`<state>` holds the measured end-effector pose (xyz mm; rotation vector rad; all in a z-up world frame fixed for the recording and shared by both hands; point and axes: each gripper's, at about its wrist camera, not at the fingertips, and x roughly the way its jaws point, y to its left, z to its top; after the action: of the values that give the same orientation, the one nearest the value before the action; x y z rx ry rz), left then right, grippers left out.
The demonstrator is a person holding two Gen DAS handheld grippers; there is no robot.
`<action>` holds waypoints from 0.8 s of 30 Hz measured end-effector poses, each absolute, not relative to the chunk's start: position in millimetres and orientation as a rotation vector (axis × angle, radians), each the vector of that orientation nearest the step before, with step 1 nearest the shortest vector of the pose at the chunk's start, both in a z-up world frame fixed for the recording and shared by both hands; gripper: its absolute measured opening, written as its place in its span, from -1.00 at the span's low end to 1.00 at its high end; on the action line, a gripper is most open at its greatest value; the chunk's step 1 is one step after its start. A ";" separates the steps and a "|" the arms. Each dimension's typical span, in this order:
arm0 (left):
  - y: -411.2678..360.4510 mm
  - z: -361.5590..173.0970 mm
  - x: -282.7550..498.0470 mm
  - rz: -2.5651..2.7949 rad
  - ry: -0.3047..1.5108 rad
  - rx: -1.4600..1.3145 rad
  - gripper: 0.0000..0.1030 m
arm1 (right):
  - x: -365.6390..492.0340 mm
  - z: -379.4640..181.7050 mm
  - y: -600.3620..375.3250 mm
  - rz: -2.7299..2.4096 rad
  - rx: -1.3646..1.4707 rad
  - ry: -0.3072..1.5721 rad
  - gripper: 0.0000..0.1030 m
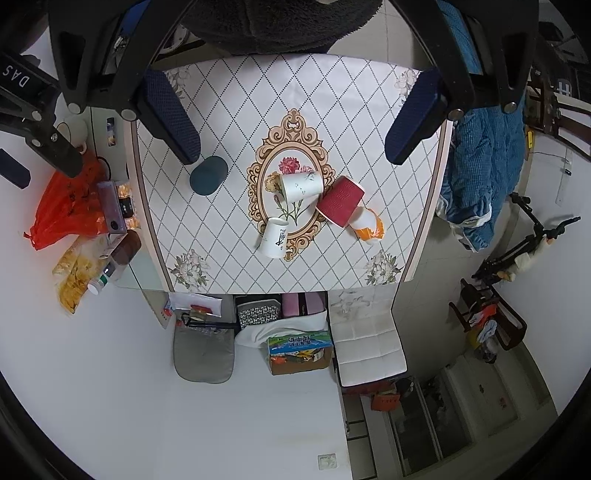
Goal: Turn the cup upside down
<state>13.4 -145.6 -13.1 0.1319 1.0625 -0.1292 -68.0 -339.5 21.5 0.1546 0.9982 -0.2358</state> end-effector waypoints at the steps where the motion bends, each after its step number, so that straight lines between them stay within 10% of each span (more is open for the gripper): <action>1: -145.1 -13.3 13.9 -0.128 1.064 0.130 0.98 | -67.9 21.6 -339.3 -0.236 0.155 0.999 0.96; 24: -142.8 -17.6 15.3 -0.133 1.076 0.133 0.99 | -61.8 21.8 -339.6 -0.229 0.149 1.003 0.96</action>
<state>15.3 -142.8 -17.6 0.1335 1.0757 -0.1328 -61.8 -339.6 21.8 0.1494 1.0031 -0.2292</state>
